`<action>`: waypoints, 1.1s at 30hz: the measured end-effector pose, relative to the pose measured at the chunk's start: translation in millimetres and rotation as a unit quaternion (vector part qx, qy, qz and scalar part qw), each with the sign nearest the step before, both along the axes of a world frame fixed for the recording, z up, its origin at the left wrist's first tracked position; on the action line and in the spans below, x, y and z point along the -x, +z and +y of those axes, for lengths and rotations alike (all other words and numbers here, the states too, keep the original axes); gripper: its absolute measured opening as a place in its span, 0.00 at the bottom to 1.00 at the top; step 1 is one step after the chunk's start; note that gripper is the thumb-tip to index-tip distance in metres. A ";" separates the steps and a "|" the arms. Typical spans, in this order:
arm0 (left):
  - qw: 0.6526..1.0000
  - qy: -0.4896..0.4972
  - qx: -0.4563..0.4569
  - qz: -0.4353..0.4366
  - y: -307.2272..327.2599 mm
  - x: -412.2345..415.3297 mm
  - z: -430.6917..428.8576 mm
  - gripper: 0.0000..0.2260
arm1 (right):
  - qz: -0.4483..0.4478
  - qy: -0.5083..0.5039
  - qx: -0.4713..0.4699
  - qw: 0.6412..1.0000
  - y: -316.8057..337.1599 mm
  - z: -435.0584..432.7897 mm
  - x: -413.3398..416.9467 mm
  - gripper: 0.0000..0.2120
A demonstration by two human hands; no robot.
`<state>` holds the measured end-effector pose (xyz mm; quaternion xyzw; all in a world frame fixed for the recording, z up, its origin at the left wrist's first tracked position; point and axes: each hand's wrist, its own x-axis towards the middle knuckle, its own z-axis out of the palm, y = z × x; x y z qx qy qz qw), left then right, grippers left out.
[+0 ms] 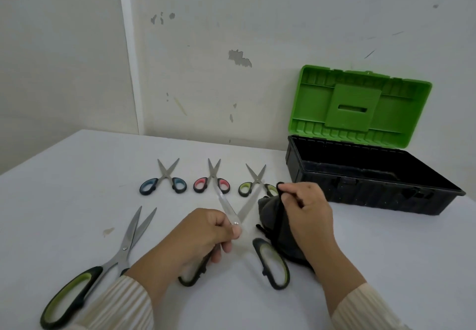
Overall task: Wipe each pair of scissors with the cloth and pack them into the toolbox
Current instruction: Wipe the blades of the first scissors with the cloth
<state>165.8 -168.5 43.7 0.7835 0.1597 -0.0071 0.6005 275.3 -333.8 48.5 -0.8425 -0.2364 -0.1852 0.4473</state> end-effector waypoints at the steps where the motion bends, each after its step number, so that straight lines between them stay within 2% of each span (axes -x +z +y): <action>1: 1.000 0.018 0.009 -0.006 1.6 -0.3 2.7 0.13 | 0.022 0.042 0.019 0.999 2.2 -0.7 4.2 0.09; 3: 0.998 0.041 0.038 -0.020 3.8 -0.3 6.8 0.11 | 0.089 0.147 0.076 0.982 8.0 3.2 16.9 0.05; 4: 0.997 0.045 0.053 -0.025 4.0 0.0 7.4 0.10 | 0.114 0.188 0.128 0.967 9.3 6.5 22.3 0.06; 6: 0.996 0.044 0.074 -0.029 3.2 0.7 7.3 0.09 | 0.101 0.222 0.248 0.938 5.7 10.7 26.9 0.16; 7: 0.995 0.043 0.082 -0.027 3.7 0.8 7.3 0.09 | 0.085 0.224 0.278 0.930 4.0 11.6 26.8 0.17; 9: 0.992 0.053 0.110 -0.013 7.9 1.8 9.1 0.08 | 0.074 0.217 0.255 0.940 4.0 9.5 24.5 0.09; 11: 0.979 0.075 0.190 0.011 12.4 2.9 15.4 0.10 | 0.082 0.195 0.203 0.956 3.6 6.2 20.0 0.06; 14: 0.920 0.126 0.371 0.016 16.5 3.0 26.2 0.14 | 0.112 0.158 0.135 0.972 1.8 6.7 16.9 0.07; 17: 0.830 0.190 0.521 -0.051 10.4 -1.0 26.2 0.20 | 0.121 0.126 0.108 0.979 -0.7 10.2 17.8 0.06; 19: 0.780 0.196 0.584 -0.107 5.8 -4.8 21.5 0.23 | 0.110 0.114 0.098 0.983 -3.1 12.4 17.5 0.05; 20: 0.770 0.199 0.593 -0.124 4.0 -7.1 18.0 0.25 | 0.102 0.109 0.095 0.984 -4.1 13.6 17.7 0.05; 21: 0.772 0.201 0.589 -0.132 3.0 -9.2 12.8 0.26 | 0.094 0.103 0.092 0.986 -5.5 15.0 18.0 0.05; 23: 0.812 0.195 0.536 -0.124 -0.5 -13.5 -1.4 0.24 | 0.083 0.099 0.085 0.988 -9.1 18.1 19.5 0.06; 25: 0.862 0.167 0.464 -0.112 -4.4 -15.7 -15.7 0.15 | 0.065 0.103 0.089 0.989 -12.9 21.6 21.7 0.08; 26: 0.877 0.161 0.439 -0.111 -7.2 -16.1 -20.0 0.10 | 0.052 0.108 0.103 0.987 -14.4 23.0 22.8 0.09; 27: 0.885 0.165 0.421 -0.111 -9.8 -16.4 -21.4 0.07 | 0.038 0.116 0.121 0.985 -15.5 24.2 23.4 0.10; 29: 0.894 0.183 0.394 -0.111 -12.0 -16.1 -18.3 0.07 | 0.025 0.145 0.152 0.977 -15.5 25.2 23.8 0.12; 33: 0.901 0.193 0.369 -0.123 -6.6 -14.4 -7.6 0.08 | 0.095 0.202 0.117 0.968 -5.0 13.0 20.0 0.09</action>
